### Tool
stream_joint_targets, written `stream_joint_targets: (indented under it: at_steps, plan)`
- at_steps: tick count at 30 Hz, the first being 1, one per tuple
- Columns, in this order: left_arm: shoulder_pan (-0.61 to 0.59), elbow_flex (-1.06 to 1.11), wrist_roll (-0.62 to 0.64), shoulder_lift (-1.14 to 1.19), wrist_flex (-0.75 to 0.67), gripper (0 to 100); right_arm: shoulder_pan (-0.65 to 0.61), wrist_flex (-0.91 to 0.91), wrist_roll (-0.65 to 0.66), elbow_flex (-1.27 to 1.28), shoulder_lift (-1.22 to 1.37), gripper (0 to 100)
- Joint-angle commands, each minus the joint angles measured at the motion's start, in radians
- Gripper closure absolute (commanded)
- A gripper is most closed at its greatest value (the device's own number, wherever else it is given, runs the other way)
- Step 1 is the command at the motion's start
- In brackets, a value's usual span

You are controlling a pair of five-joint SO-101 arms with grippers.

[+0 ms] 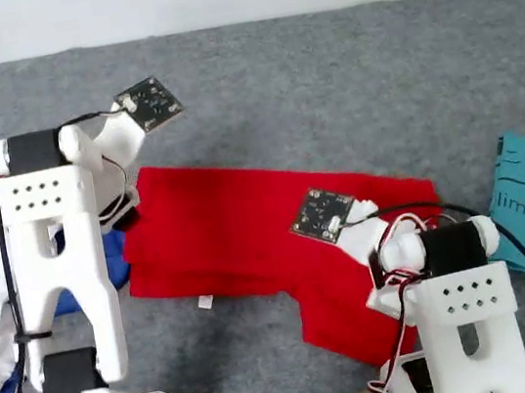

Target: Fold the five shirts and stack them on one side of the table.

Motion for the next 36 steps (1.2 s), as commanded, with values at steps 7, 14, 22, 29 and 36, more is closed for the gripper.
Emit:
stream_joint_targets:
  at_steps: [7,14,22,29,36]
  plan:
    - [0.150,0.125,0.212,-0.069,-0.097,99,0.150,-0.084,-0.192,-0.077,-0.024,82.5]
    - [0.368,0.137,0.325,-0.069,-0.097,99,0.349,-0.021,-0.215,-0.229,-0.024,96.5]
    - [0.652,0.143,0.381,-0.061,-0.100,99,0.647,0.041,-0.215,-0.420,-0.025,98.9]
    - [0.848,0.229,0.381,-0.060,-0.166,98,0.800,0.041,-0.216,-0.454,-0.025,98.9]
    - [0.991,0.363,0.379,-0.060,-0.210,80,0.869,0.041,-0.216,-0.454,-0.025,98.9]
